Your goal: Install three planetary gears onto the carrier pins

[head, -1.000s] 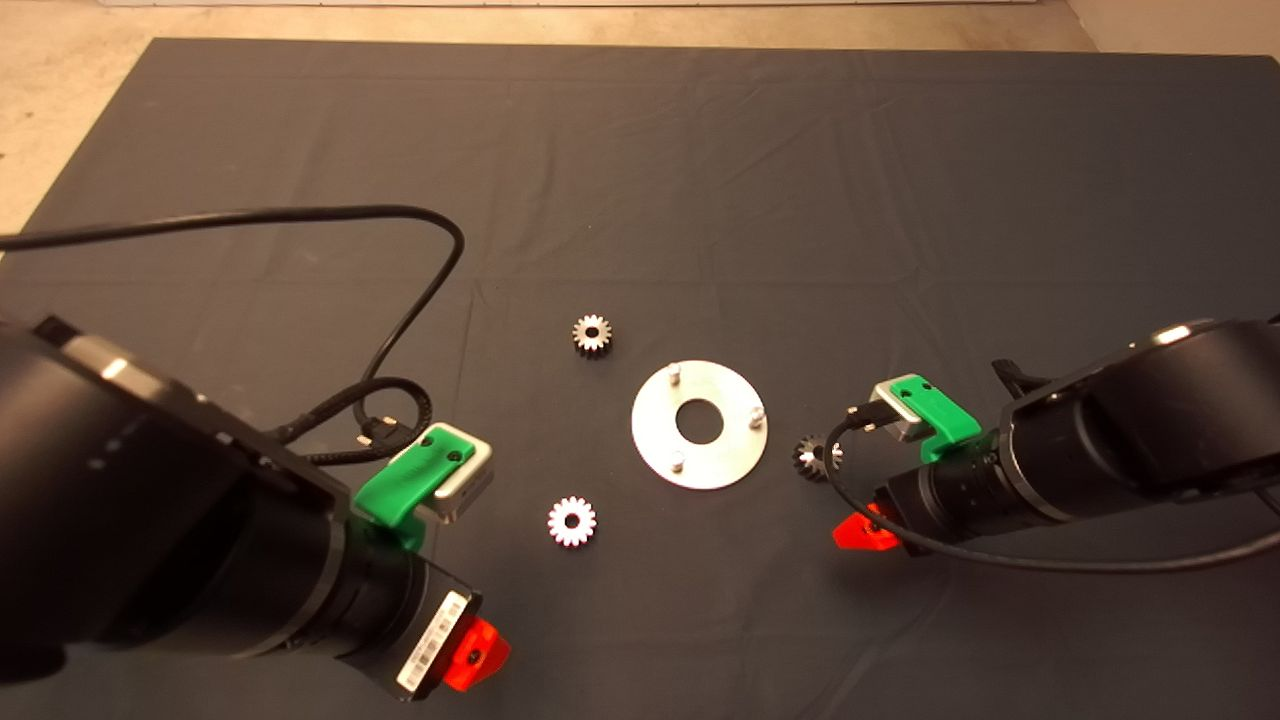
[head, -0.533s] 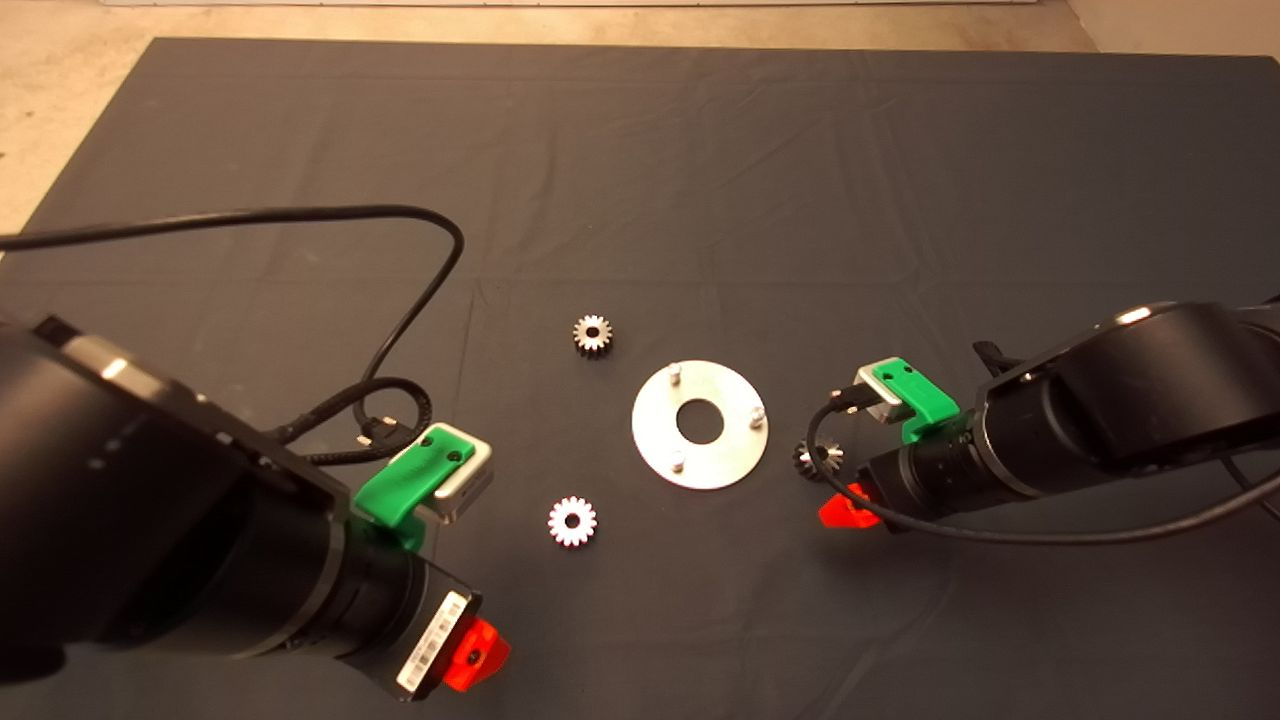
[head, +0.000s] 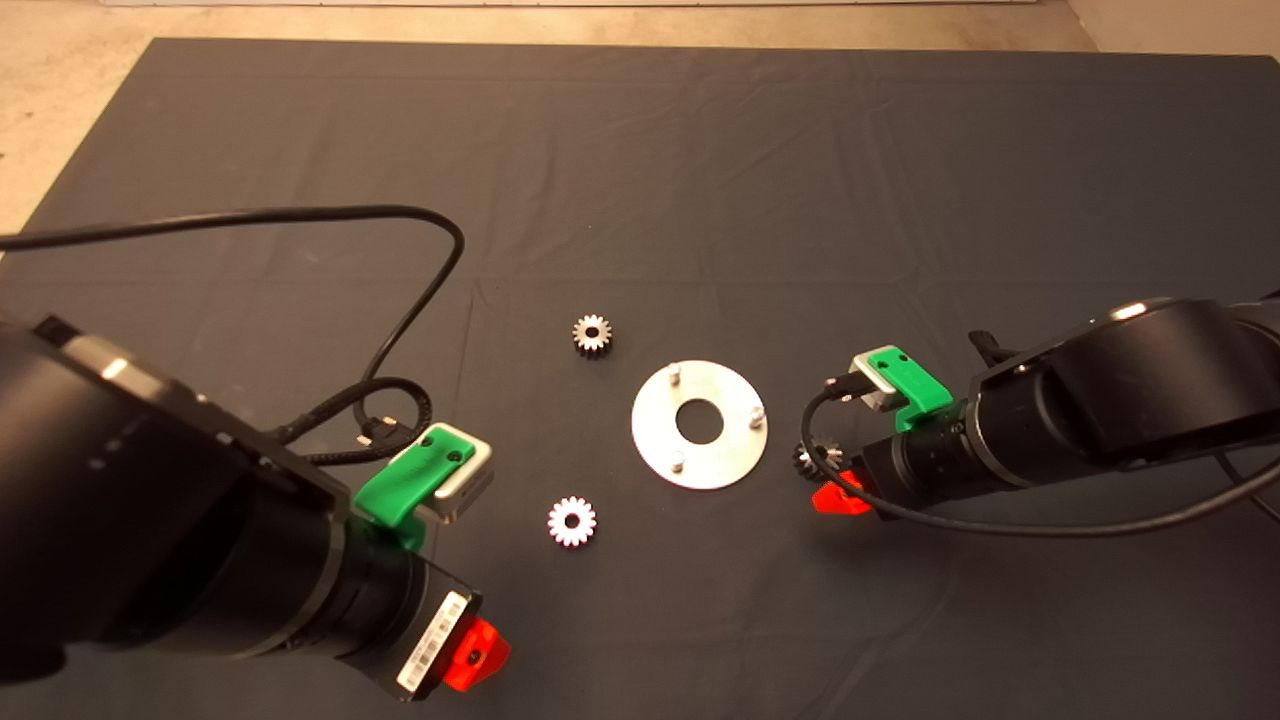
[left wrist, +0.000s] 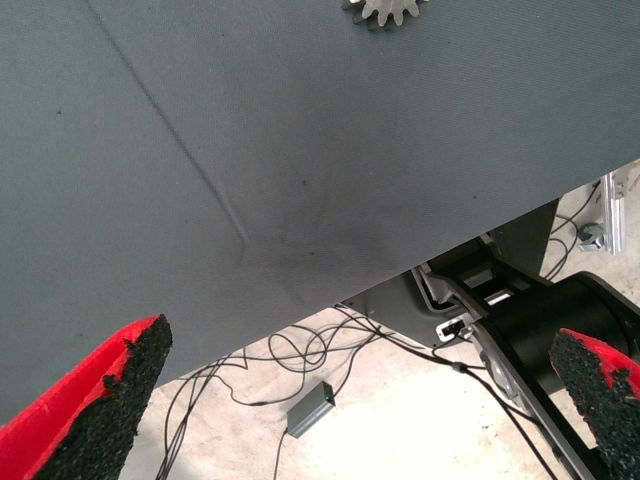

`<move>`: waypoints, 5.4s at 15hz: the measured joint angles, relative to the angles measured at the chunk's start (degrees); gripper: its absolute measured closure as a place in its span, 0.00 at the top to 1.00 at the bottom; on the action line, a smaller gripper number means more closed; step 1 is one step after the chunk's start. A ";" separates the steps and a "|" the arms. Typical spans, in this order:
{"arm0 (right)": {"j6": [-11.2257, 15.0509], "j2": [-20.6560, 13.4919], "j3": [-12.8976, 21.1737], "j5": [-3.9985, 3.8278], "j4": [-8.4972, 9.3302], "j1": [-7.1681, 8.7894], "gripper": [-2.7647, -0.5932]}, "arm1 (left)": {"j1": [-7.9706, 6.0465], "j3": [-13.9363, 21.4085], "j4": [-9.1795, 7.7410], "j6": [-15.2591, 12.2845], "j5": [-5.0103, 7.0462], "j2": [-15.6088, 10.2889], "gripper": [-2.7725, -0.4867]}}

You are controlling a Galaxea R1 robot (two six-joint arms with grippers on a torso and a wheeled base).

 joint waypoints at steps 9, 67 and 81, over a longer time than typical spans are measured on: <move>-2.17 -0.02 -0.60 0.00 -1.99 -1.29 0.99 | 0.00 0.00 0.00 0.00 0.00 -0.02 0.99; -6.63 5.99 -10.39 0.11 -10.70 -9.04 0.76 | 0.00 0.00 0.00 0.00 0.00 -0.70 0.99; -8.90 5.99 -10.75 0.09 -12.54 -8.98 0.57 | 0.00 0.00 0.00 0.00 0.00 -0.68 0.99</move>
